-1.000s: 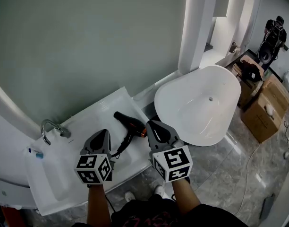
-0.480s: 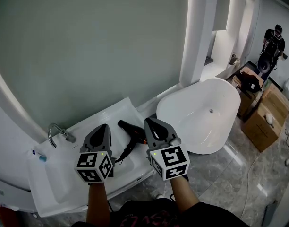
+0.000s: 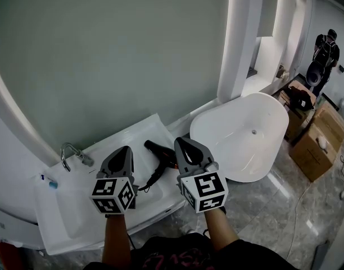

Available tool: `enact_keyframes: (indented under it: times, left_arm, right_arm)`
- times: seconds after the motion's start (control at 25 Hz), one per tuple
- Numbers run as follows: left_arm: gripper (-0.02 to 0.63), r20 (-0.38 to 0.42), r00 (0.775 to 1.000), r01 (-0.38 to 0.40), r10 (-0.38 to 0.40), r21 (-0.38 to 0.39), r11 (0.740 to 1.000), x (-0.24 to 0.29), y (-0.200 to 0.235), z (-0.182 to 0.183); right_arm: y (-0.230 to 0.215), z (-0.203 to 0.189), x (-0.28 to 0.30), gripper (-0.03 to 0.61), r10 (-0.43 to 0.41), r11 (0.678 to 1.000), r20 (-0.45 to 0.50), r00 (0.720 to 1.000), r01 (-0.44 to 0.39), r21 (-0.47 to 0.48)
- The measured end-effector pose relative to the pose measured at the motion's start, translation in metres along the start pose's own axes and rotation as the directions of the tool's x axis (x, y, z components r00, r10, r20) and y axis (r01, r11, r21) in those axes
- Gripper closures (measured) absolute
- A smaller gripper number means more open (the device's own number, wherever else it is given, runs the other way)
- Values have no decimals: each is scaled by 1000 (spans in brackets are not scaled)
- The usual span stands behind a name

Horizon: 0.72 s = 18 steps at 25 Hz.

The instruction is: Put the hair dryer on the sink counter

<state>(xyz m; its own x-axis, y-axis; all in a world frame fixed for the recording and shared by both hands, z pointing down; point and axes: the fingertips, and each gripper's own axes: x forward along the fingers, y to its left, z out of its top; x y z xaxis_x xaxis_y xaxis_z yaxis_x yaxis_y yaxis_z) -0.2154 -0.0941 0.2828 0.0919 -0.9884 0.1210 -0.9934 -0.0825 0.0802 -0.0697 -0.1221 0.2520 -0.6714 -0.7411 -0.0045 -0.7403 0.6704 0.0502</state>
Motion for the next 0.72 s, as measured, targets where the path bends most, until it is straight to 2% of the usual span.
enact_keyframes:
  times: [0.12,0.72]
  left_arm:
    - [604,-6,1000,-1,1,-10,1000,1,3,-4]
    - [604,-32,999,-2,2,25,1000,7,-12,-5]
  right_arm:
    - [2,-1,1,558,2,1000,2,1000,-2,-22]
    - [-13,-7,1,558,26,1000,-5,1000,-26,-1]
